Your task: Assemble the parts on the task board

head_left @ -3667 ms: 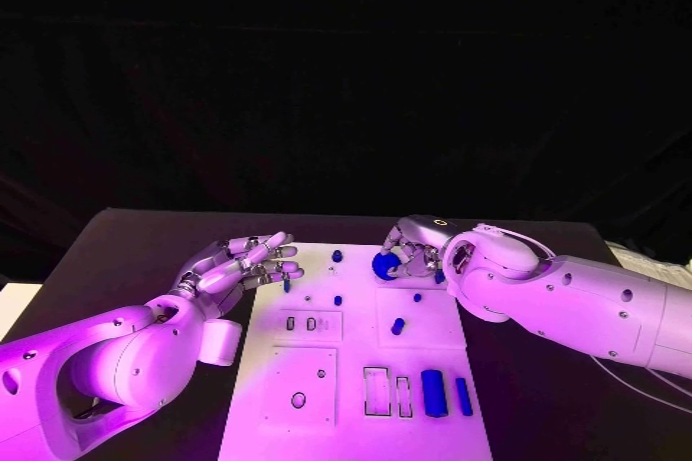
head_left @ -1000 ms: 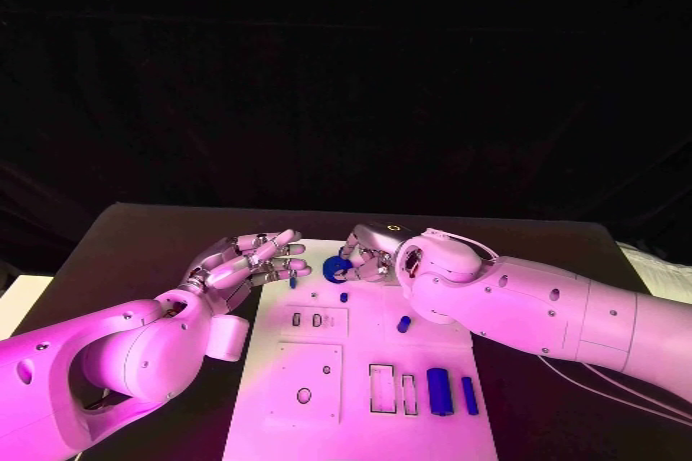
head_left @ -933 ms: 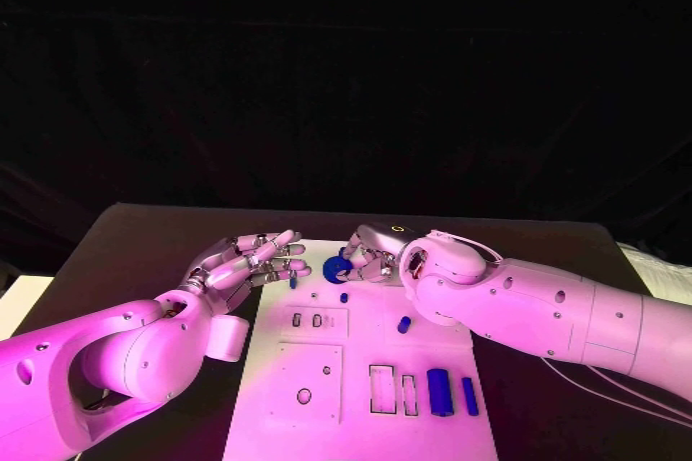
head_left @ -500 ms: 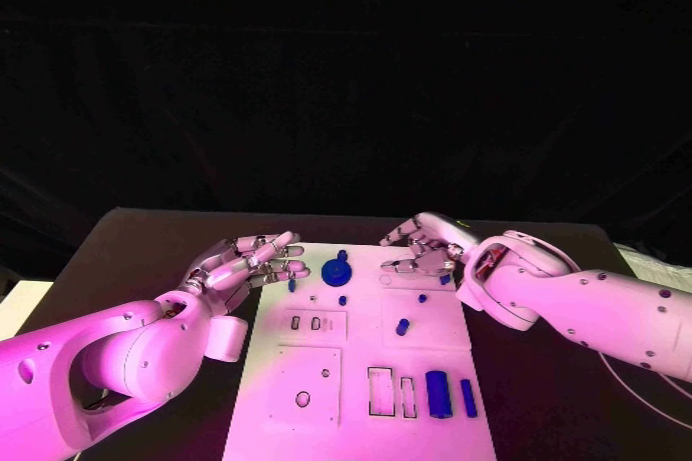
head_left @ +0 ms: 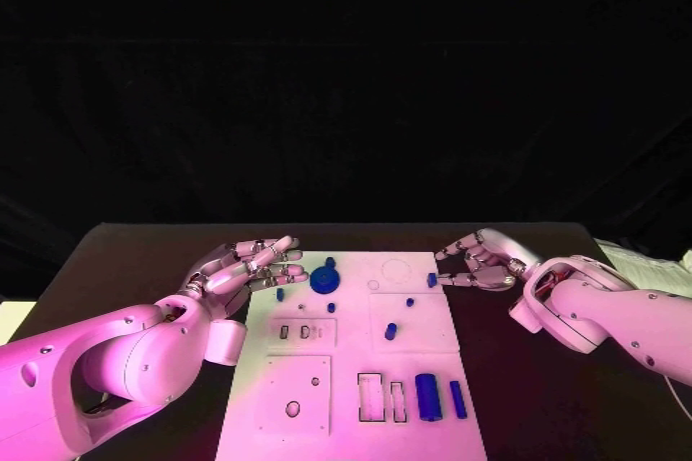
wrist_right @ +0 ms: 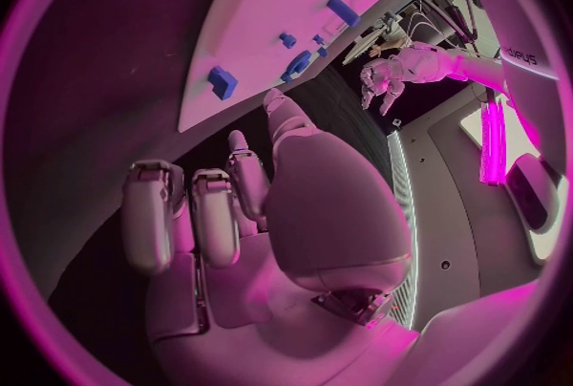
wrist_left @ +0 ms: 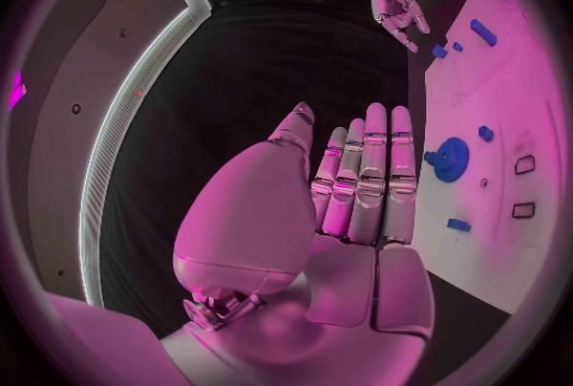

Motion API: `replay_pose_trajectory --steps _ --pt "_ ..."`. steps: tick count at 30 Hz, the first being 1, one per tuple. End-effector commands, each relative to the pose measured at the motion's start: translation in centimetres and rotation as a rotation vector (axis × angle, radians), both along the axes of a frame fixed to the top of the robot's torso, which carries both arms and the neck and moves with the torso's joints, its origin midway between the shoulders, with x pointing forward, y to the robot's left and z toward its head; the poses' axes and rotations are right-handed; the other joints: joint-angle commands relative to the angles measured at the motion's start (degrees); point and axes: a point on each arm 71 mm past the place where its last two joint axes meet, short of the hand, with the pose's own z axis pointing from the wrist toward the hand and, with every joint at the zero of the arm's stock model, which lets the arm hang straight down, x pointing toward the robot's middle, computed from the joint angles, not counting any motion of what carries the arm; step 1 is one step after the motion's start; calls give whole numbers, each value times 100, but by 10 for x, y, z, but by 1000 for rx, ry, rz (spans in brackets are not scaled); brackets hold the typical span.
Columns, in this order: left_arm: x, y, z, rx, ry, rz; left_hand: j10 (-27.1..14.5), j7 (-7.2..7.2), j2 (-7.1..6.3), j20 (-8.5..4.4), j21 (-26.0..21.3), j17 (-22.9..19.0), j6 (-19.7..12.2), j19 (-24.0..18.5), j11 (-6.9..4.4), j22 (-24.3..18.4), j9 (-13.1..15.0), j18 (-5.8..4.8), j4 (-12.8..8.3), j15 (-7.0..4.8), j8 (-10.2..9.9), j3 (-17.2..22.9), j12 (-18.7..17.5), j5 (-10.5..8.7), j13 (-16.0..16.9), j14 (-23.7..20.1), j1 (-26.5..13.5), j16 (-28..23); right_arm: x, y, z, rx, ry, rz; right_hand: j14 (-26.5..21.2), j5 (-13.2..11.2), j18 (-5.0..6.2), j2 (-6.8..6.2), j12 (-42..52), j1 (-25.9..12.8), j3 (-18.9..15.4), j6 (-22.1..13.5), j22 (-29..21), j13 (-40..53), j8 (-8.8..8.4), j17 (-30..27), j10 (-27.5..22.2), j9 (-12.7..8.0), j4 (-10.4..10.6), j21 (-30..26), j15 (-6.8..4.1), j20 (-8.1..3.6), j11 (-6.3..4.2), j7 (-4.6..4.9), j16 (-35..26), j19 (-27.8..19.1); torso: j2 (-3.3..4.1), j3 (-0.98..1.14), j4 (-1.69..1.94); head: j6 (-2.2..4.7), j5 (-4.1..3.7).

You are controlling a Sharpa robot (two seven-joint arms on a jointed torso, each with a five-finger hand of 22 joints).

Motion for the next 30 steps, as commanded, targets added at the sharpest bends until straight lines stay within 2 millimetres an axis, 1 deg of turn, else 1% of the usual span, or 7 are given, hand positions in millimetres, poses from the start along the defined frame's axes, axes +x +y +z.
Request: replay_pose_trajectory --steps 1,3,7,11,19,26,30 --pt "0 -2 1 -16 -9 -22 18 32 1 22 -29 5 12 8 14 -9 -4 74 -36 32 -24 -5 -39 -32 -2 2 51 -11 1 -5 -5 19 17 4 484 -23 -27 -5 -25 33 0 31 8 73 -6 966 9 1 -45 16 -23 0 -25 4 19 29 5 35 -22 -22 -23" --pt "0 -2 1 -16 -9 -21 18 32 1 22 -29 5 12 8 14 -9 -4 74 -36 32 -24 -5 -39 -32 -2 2 51 -11 3 -7 -8 13 20 -8 484 -23 -27 -5 -25 33 0 31 8 73 -6 966 9 1 -45 16 -23 0 -25 4 19 29 4 21 -26 -32 -21" --pt "1 -3 0 -16 -8 -21 18 32 1 22 -29 5 12 8 14 -9 -4 74 -36 32 -24 -5 -39 -32 -2 2 51 -11 6 -8 -12 5 20 -29 485 -27 -26 -8 -19 30 -5 28 6 77 -8 971 12 0 -48 15 -22 0 -24 5 22 29 -4 23 -22 -71 -25" --pt "2 -3 0 -16 -9 -21 18 32 1 22 -29 5 12 8 14 -9 -4 74 -36 32 -24 -5 -39 -32 -2 2 51 -11 8 -5 -18 1 30 -35 486 -32 -27 5 -16 30 -3 26 7 79 -10 977 15 0 -49 16 -22 0 -24 6 25 29 -9 4 -25 -91 -25" --pt "2 -3 0 -15 -8 -20 18 32 1 22 -29 5 12 8 14 -9 -4 74 -36 32 -24 -5 -39 -32 -2 2 51 -11 10 5 -31 -11 46 -28 491 -152 -30 98 10 72 34 62 23 99 0 1000 36 3 -99 24 -24 -2 -26 5 36 38 -14 0 -21 -139 -8" --pt "2 -3 0 -15 -8 -20 20 32 4 22 -32 9 13 9 14 -12 -3 74 -46 32 -26 1 -42 -32 -1 3 60 -19 11 10 -34 -18 49 -23 499 -313 -37 172 45 95 75 122 59 126 12 1035 59 7 -157 41 -26 -4 -30 1 53 55 -17 -5 -17 -143 -9" --pt "2 -3 0 -15 -8 -20 20 32 4 22 -32 9 13 9 14 -12 -3 74 -46 32 -26 1 -42 -32 -1 3 60 -19 12 11 -35 -23 50 -21 503 -408 -41 229 71 115 122 209 84 147 34 1056 75 15 -199 53 -34 -9 -42 -12 64 67 -15 1 -27 -145 6"
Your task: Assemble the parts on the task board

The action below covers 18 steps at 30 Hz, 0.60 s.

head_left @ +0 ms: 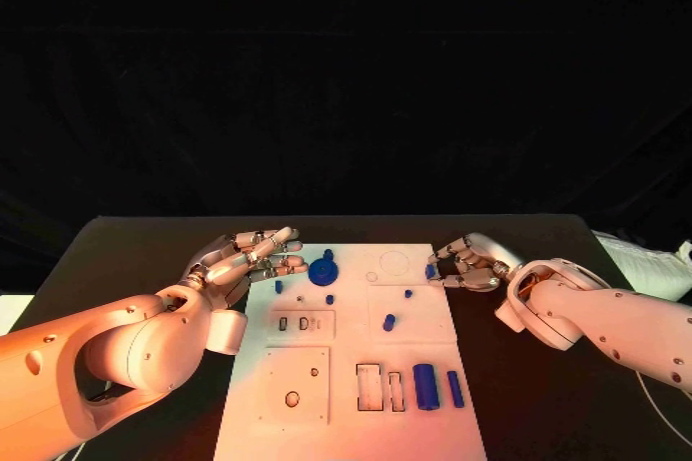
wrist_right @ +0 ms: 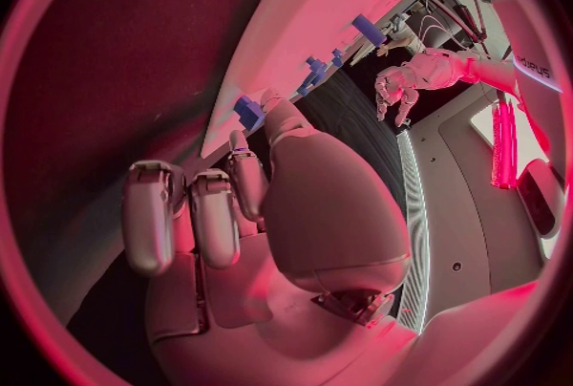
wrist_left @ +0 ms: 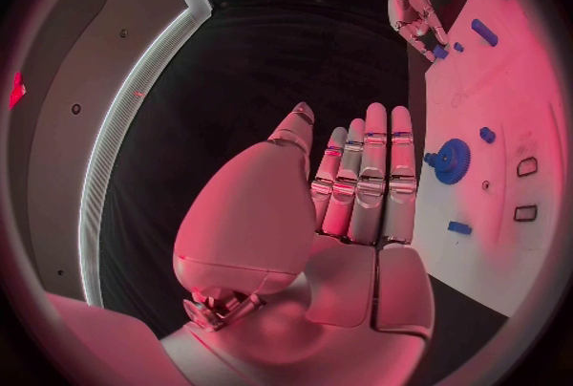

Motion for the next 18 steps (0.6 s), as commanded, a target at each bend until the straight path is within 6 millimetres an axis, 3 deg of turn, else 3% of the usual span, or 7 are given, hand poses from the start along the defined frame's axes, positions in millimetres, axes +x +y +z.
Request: replay_pose_trajectory --steps 1,10,18 --pt "-1 -2 1 -14 -8 -19 20 32 4 22 -32 5 13 9 14 -5 -3 74 -46 32 -26 1 -20 -32 -2 3 60 -19 0 2 -1 -22 -1 5 504 -61 -42 105 28 13 30 69 45 108 37 1059 47 6 -41 33 -36 10 -9 -3 34 49 0 3 -6 0 12" --pt "-1 -2 1 -14 -7 -19 20 32 4 22 -32 5 13 9 14 -5 -3 74 -46 32 -26 1 -20 -32 -2 3 60 -19 3 4 -3 -34 0 4 510 -416 -43 287 84 93 264 378 59 158 101 1091 77 24 -164 39 -85 -28 -71 -79 49 52 -2 0 -1 3 13" --pt "0 -2 1 -14 -6 -19 20 32 4 22 -32 5 13 9 14 -5 -3 74 -46 32 -26 1 -20 -32 -2 3 60 -19 4 5 -4 -42 5 7 514 -546 -44 382 121 119 434 644 66 193 160 1114 96 43 -252 42 -139 -74 -138 -164 60 53 -3 2 -7 -10 14"
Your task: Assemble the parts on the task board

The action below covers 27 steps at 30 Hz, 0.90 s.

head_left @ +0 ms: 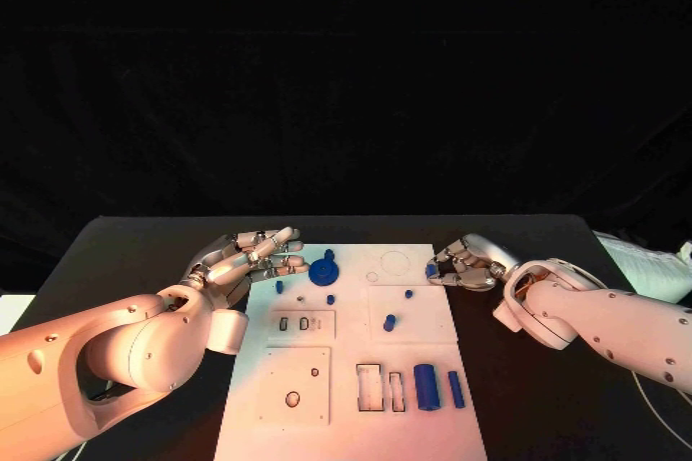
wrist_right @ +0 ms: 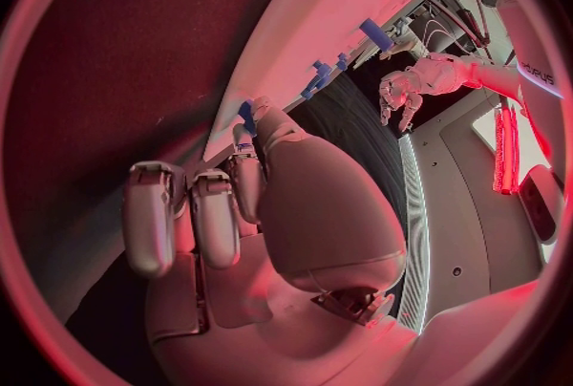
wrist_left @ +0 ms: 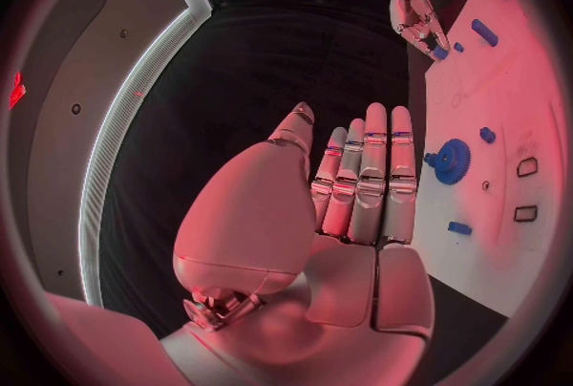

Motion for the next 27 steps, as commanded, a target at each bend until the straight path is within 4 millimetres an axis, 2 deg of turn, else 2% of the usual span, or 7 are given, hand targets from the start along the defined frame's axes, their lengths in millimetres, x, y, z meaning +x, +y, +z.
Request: replay_pose_trajectory --steps 1,16,22,27 --pt "-1 -2 1 -14 -6 -19 20 32 4 22 -32 6 13 9 14 -6 -4 74 -47 32 -26 1 -20 -32 -2 3 61 -19 0 2 -2 -21 7 10 523 -29 -45 69 33 11 39 68 67 -476 32 1115 94 15 -2 20 -42 -34 -136 1 24 13 -1 1 -3 -13 1" --pt "-1 -2 1 -12 -3 -20 20 32 4 22 -32 6 13 9 14 -6 -4 74 -47 32 -26 1 -20 -32 -2 3 61 -19 1 6 -2 -34 9 7 520 -107 -45 -60 -5 -153 22 53 61 -493 -54 1106 83 -21 -25 16 -49 -56 -131 15 18 9 -4 -1 4 -18 -7" --pt "-1 -2 1 -12 -2 -20 23 32 9 22 -35 11 16 11 14 -9 -3 74 -55 32 -29 6 -24 -32 -2 6 67 -27 1 6 -2 -37 6 1 516 -82 -45 -156 -107 -273 -20 -114 54 -554 -166 1085 36 -62 -17 11 -17 -36 -86 73 6 5 -4 -2 1 -17 -6" --pt "-1 -2 1 -12 -2 -21 23 32 9 22 -35 11 16 11 14 -9 -3 74 -55 32 -29 6 -24 -32 -2 6 67 -27 1 8 -2 -39 0 -1 514 -76 -42 -204 -207 -302 -27 -295 41 -616 -183 1080 -14 -75 -42 3 19 -6 -44 123 2 -2 -3 0 1 -19 -4"
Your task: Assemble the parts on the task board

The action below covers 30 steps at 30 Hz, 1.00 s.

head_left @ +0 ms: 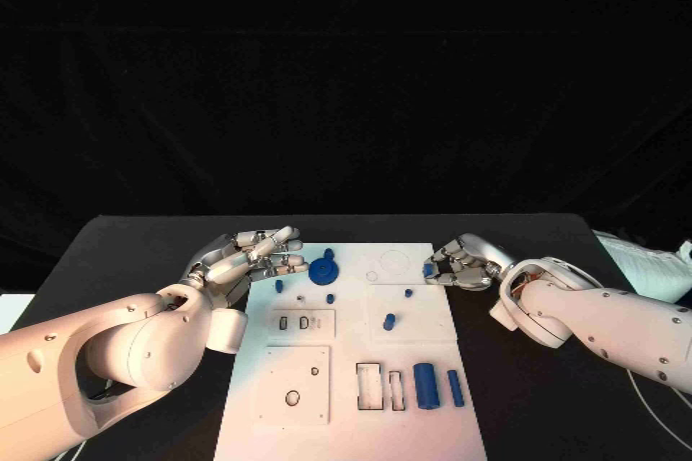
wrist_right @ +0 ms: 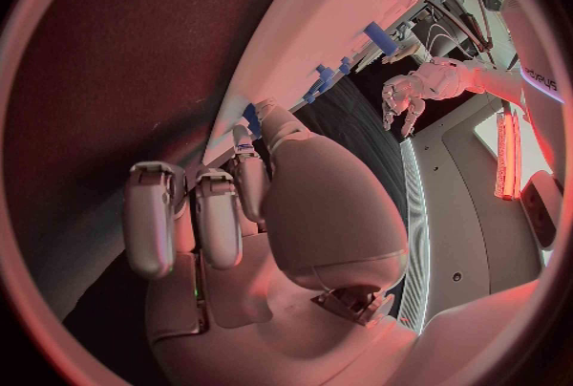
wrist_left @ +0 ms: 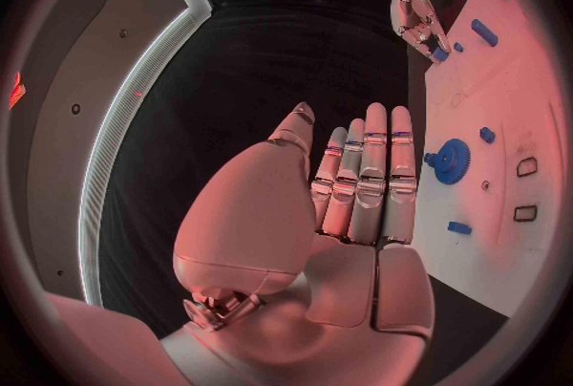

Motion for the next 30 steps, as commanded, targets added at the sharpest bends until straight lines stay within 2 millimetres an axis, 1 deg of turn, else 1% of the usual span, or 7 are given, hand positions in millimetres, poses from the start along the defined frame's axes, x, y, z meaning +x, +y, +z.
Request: replay_pose_trajectory --steps 1,7,15,20,25,28,30 --pt "-1 -2 1 -12 -4 -20 23 32 9 22 -35 5 16 11 14 -5 -3 74 -37 32 -29 -12 -24 -32 -1 6 67 -27 0 3 -1 -17 -3 1 497 12 -41 -36 -69 -56 -25 -113 39 -657 -21 1079 -87 -7 -17 1 46 21 31 24 3 -24 1 0 -1 -2 2" --pt "-1 -2 1 -11 -2 -20 22 33 9 22 -35 6 14 11 15 -6 -3 74 -38 32 -30 -12 -25 -33 -2 6 66 -29 0 4 0 -19 -11 -4 494 15 -39 -60 -173 -68 -28 -274 32 -723 -20 1068 -140 -6 -45 -4 76 50 63 59 -3 -29 0 0 -2 -3 0" --pt "-1 -2 1 -10 1 -21 20 34 9 22 -36 7 13 11 16 -7 -4 74 -39 33 -32 -12 -27 -33 -2 6 66 -31 1 6 -1 -21 -14 -3 496 20 -40 -48 -157 -69 -22 -279 37 -712 -12 1076 -134 -2 -46 -2 80 55 66 61 1 -27 -1 0 -2 -7 -4" --pt "-1 -2 1 -10 1 -22 20 34 9 22 -36 7 13 11 16 -7 -4 74 -39 33 -32 -12 -27 -33 -2 6 66 -31 1 8 -1 -20 -13 4 500 19 -44 -4 -88 -58 11 -207 62 -667 33 1093 -100 22 -62 9 80 64 58 49 10 -15 0 -1 -2 -12 -4" --pt "-1 -2 1 -10 2 -22 20 34 9 22 -36 7 13 11 16 -7 -4 74 -39 33 -32 -12 -27 -33 -2 6 66 -31 1 9 -1 -20 -12 8 508 -16 -45 76 61 -13 90 -43 75 -568 105 1128 -28 53 -103 16 58 55 24 5 28 -9 0 -2 1 -22 0" --pt "-1 -2 1 -9 3 -22 20 34 9 22 -36 7 13 11 16 -7 -4 74 -39 33 -32 -12 -27 -33 -2 6 66 -31 1 9 -1 -19 -17 9 512 -59 -46 143 141 12 161 124 86 -513 178 1146 10 81 -130 21 27 33 -17 -48 37 -3 0 -1 -1 -24 3" --pt "-1 -2 1 -9 3 -22 20 34 9 22 -36 7 13 11 16 -7 -4 74 -39 33 -32 -12 -27 -33 -2 6 66 -31 1 9 -1 -15 -21 12 514 -64 -48 166 193 12 196 244 95 -477 229 1159 35 101 -145 26 3 14 -50 -90 43 1 -2 -1 -3 -29 5"
